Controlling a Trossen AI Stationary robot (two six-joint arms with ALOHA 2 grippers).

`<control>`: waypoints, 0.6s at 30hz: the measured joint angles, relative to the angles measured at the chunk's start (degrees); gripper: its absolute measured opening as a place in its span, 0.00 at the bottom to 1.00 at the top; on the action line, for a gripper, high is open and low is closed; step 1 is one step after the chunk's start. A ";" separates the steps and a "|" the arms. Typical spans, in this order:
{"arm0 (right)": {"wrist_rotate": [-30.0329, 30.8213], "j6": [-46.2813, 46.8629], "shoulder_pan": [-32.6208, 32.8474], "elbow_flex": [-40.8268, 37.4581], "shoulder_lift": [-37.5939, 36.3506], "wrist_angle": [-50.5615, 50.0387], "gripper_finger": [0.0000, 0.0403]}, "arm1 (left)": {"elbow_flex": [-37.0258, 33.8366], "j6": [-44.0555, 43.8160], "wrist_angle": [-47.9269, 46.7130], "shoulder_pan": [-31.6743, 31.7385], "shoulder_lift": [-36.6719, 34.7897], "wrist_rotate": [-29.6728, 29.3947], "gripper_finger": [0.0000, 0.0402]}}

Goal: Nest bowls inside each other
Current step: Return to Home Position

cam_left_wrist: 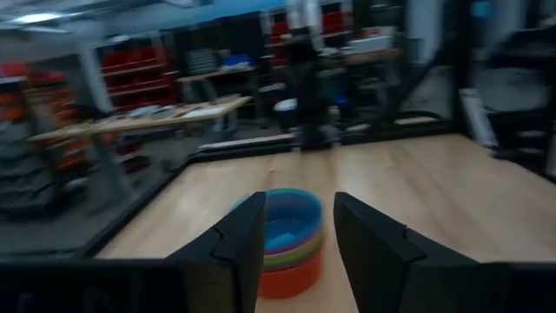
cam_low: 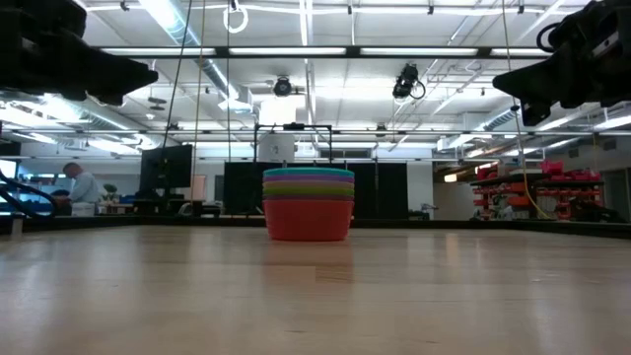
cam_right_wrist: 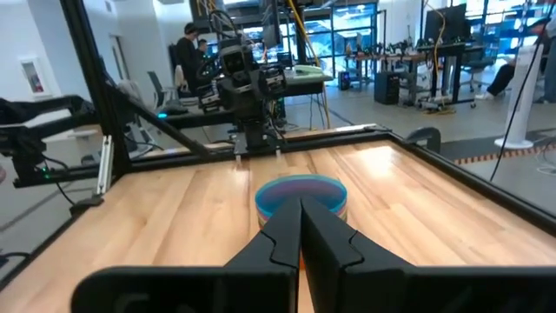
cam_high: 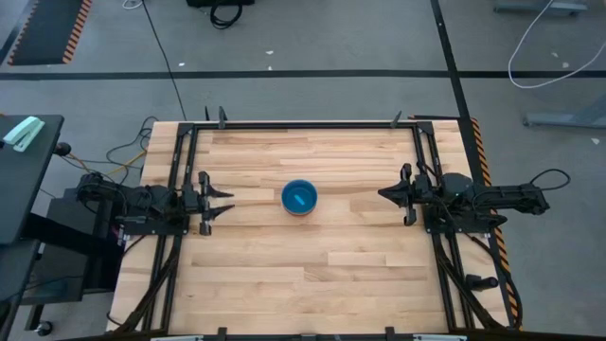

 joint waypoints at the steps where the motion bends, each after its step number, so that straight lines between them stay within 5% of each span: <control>1: -0.01 0.35 0.00 0.00 0.00 0.01 0.04 | -0.02 0.28 -0.04 0.00 0.00 1.77 0.36; 12: 0.00 0.44 0.00 0.00 0.00 0.00 0.04 | 0.05 -5.92 -3.05 0.39 0.02 22.20 0.38; 18: 0.00 -0.44 0.00 0.00 0.00 0.75 0.04 | 0.05 -5.50 -3.17 2.34 0.02 22.95 0.37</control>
